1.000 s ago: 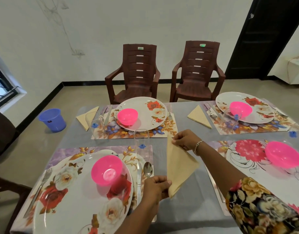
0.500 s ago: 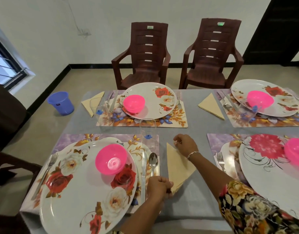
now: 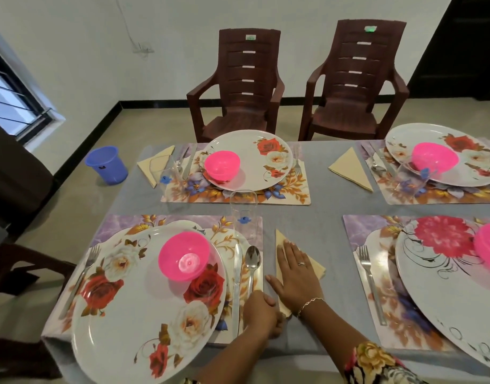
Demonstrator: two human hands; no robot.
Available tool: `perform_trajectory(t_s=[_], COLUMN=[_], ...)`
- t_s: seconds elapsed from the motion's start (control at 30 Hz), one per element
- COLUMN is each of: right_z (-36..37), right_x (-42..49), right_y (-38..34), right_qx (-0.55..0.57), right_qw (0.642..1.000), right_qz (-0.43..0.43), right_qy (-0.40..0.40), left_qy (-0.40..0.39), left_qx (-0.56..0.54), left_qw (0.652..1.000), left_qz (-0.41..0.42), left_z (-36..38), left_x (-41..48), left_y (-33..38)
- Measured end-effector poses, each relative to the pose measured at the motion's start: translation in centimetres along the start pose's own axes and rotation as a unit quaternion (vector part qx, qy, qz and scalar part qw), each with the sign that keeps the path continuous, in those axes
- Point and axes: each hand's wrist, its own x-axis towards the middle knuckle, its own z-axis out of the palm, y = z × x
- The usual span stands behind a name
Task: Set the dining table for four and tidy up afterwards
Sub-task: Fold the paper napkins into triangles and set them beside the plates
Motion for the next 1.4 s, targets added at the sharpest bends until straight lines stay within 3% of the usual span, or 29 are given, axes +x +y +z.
perform_trajectory(t_s=[0.1, 0.23, 0.4, 0.53, 0.73, 1.0, 1.4], right_z=[-0.4, -0.8, -2.7, -3.8, -2.3, 2.2, 6.5], right_x=[-0.3, -0.7, -2.2, -3.3, -2.2, 0.2, 2.9], right_y=[0.1, 0.1, -1.4, -6.8, -20.7, -42.0, -63.3], right_qx=[-0.002, 0.01, 0.103, 0.111, 0.128, 0.152, 0.181], right_qw=[1.0, 0.998, 0.985, 0.968, 0.925, 0.882, 0.846], right_qz=[-0.01, -0.057, -0.031, -0.089, -0.242, -0.374, -0.477], right_qy=[0.02, 0.038, 0.136, 0.208, 0.261, 0.241, 0.158], left_qy=[-0.018, -0.017, 0.059, 0.105, 0.172, 0.288, 0.402], left_qx=[0.051, 0.102, 0.099, 0.051, -0.028, -0.086, -0.15], left_qw=[0.998, 0.982, 0.949, 0.939, 0.937, 0.92, 0.89], left_qz=[0.043, 0.159, 0.292, 0.324, 0.304, 0.252, 0.153], left_z=[-1.2, -3.6, -8.2, -13.5, -25.8, -44.5, -62.4], left_x=[-0.7, -1.8, -2.0, -1.7, 0.1, 2.0, 3.4], left_y=[-0.3, 0.1, 1.0, 1.1, -2.2, -8.9, -15.3])
